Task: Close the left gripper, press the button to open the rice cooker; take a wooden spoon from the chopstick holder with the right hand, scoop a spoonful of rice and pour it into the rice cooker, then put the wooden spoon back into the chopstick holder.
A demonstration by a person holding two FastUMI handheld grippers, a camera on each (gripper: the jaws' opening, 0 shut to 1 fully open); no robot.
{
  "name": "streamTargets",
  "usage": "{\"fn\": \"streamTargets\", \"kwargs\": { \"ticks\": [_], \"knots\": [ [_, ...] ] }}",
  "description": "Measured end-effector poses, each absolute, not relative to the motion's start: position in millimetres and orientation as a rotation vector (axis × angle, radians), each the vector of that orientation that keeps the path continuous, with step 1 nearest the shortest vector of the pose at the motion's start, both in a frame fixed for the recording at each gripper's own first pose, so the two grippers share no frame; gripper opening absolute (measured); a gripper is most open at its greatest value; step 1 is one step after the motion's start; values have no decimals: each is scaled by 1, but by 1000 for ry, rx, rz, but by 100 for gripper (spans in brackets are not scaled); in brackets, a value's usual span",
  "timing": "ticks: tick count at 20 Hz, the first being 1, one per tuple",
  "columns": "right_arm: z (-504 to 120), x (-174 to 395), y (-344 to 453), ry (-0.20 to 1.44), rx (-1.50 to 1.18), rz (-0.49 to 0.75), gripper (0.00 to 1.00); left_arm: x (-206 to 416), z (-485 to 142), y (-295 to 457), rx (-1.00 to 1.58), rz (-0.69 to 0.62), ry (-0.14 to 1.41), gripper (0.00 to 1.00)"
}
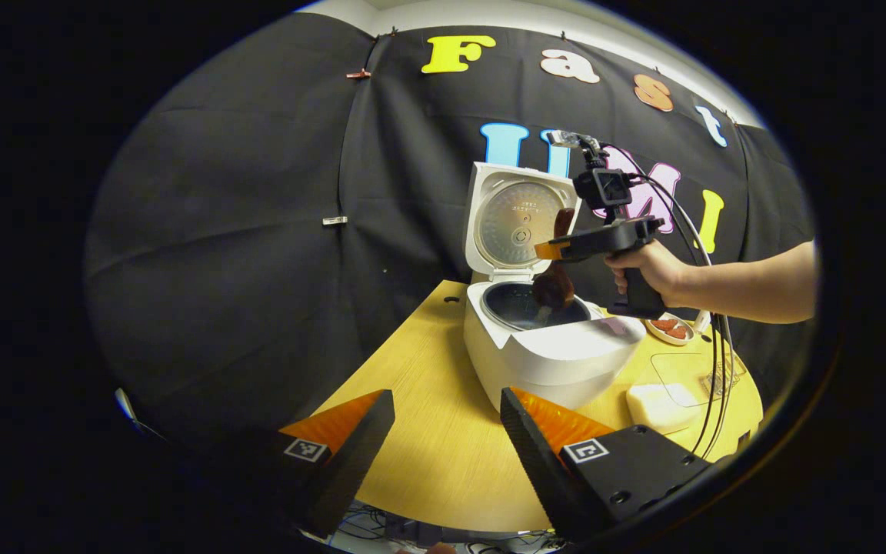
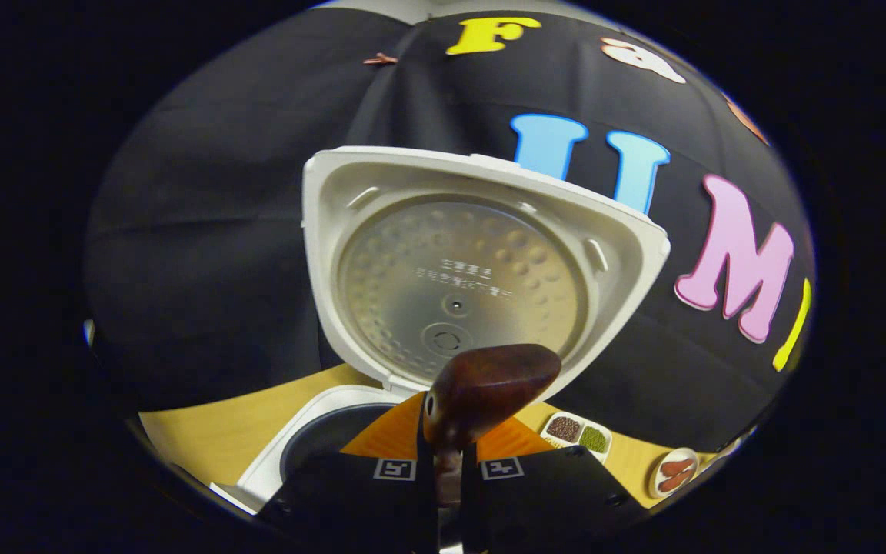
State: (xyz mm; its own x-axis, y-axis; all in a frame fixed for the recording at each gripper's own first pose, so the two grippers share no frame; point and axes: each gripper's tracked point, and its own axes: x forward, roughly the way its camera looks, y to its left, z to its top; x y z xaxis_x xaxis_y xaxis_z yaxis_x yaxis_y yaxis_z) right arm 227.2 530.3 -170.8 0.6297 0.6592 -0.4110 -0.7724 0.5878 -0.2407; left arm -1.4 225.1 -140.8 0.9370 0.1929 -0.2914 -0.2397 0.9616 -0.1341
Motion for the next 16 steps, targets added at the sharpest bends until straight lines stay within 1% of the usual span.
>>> {"fn": "streamTargets", "kwargs": {
  "ticks": [3,5,6,8,12,16],
  "knots": [
    [-175,215,535,207,-537,902,16,-5,-143,220,-167,220,278,96],
    [-176,206,534,196,-563,930,16,-4,-141,217,-162,216,277,96],
    [-174,203,533,206,-544,937,16,-2,-142,218,-156,215,274,96],
    [-156,193,526,214,-423,943,16,-1,-139,216,-127,217,270,96],
    [-93,201,487,182,-254,891,16,2,-130,199,-85,189,236,96],
    [-55,214,420,223,-69,784,16,9,-116,173,-98,158,214,96]
  ]
}}
